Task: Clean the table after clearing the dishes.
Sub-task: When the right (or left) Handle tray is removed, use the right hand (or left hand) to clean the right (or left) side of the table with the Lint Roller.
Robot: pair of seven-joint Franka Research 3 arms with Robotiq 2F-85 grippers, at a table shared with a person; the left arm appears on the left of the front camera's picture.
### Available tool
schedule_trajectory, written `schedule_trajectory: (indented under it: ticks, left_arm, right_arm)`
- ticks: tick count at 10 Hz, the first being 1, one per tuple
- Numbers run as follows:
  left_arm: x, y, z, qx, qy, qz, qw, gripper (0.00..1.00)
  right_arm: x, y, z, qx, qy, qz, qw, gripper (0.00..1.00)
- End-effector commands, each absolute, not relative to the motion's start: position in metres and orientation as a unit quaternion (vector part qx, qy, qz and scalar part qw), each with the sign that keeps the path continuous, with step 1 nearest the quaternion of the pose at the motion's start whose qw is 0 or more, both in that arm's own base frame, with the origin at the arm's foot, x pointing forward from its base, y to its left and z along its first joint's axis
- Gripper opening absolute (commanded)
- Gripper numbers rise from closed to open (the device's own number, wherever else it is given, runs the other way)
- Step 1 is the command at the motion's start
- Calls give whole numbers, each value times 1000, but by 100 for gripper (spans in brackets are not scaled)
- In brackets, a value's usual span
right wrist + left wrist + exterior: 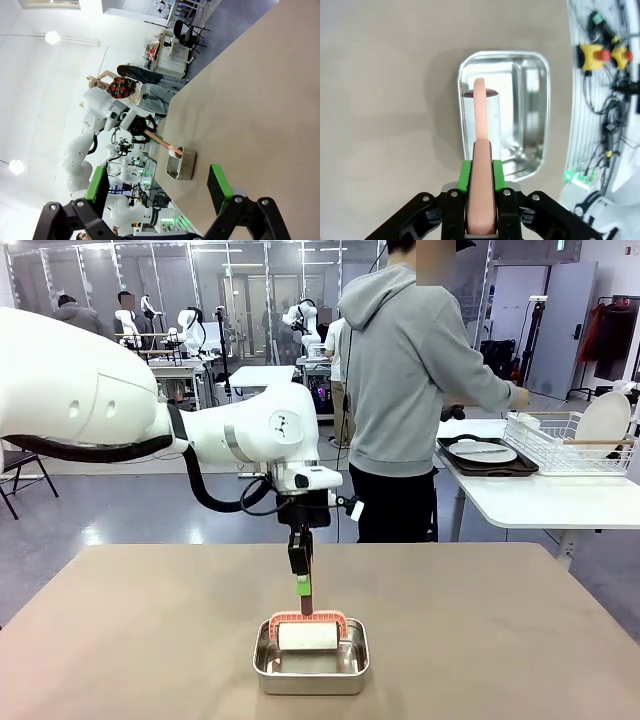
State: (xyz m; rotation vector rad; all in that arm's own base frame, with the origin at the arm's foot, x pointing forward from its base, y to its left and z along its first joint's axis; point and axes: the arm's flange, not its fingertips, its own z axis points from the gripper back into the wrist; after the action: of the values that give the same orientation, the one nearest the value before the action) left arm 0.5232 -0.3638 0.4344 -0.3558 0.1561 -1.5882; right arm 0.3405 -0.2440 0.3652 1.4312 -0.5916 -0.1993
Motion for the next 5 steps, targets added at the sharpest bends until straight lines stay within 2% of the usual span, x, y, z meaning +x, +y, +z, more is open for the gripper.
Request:
schedule_trajectory:
  ticks: [1, 2, 3, 5]
  left_arm:
    - [493, -322, 495, -153, -2, -614, 774, 0]
    - [485, -294, 517, -162, -51, -546, 820, 0]
    - [477, -277, 521, -152, -57, -491, 856, 0]
    - [466, -236, 521, -154, -125, -317, 927, 0]
  right_arm:
    - [340, -244, 371, 648, -263, -94, 709, 100]
    - [340, -244, 371, 648, -263, -94, 709, 100]
    - [340, -244, 371, 648, -263, -94, 709, 100]
    - [340, -244, 371, 648, -263, -94, 709, 100]
